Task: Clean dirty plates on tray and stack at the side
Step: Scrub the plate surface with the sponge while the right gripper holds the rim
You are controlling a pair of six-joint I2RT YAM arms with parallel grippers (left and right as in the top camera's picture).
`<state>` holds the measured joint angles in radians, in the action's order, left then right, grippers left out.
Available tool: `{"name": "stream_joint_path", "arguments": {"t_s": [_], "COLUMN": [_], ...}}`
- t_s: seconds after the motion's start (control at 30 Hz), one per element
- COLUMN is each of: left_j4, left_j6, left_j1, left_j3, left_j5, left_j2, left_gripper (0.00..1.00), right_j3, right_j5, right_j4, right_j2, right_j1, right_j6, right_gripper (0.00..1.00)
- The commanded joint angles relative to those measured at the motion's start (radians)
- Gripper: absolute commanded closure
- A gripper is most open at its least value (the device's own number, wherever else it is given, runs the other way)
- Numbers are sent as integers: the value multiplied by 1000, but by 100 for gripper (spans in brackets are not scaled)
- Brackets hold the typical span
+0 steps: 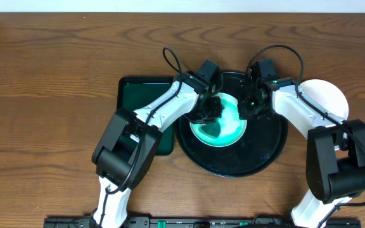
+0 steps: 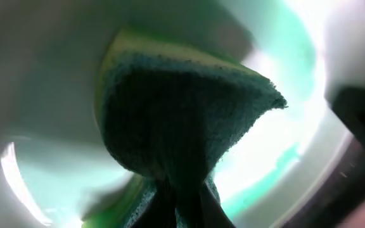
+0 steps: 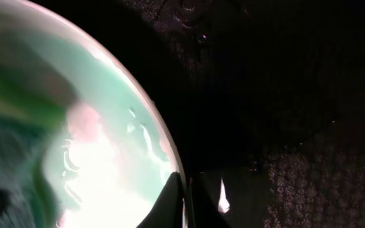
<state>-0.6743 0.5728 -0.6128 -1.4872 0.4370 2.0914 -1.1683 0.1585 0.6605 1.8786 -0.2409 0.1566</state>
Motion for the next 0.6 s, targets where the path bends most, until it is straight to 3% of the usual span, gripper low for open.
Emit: {"name": "stream_joint_path", "arguments": {"t_s": [0.0, 0.2, 0.47, 0.57], "left_j4": [11, 45, -14, -43], "left_j6": [4, 4, 5, 5], "left_j1": [-32, -32, -32, -32], "left_j3": [16, 15, 15, 15], "left_j5": [158, 92, -274, -347], "left_j2": [2, -115, -245, -233], "left_gripper": [93, 93, 93, 92], "right_j3": [6, 6, 6, 6], "right_j5": [30, 30, 30, 30], "right_j4": [0, 0, 1, 0], "right_j2": [-13, -13, -13, -13], "right_j1": [-15, -15, -15, -15], "right_j6": [3, 3, 3, 3], "right_gripper": [99, 99, 99, 99]}}
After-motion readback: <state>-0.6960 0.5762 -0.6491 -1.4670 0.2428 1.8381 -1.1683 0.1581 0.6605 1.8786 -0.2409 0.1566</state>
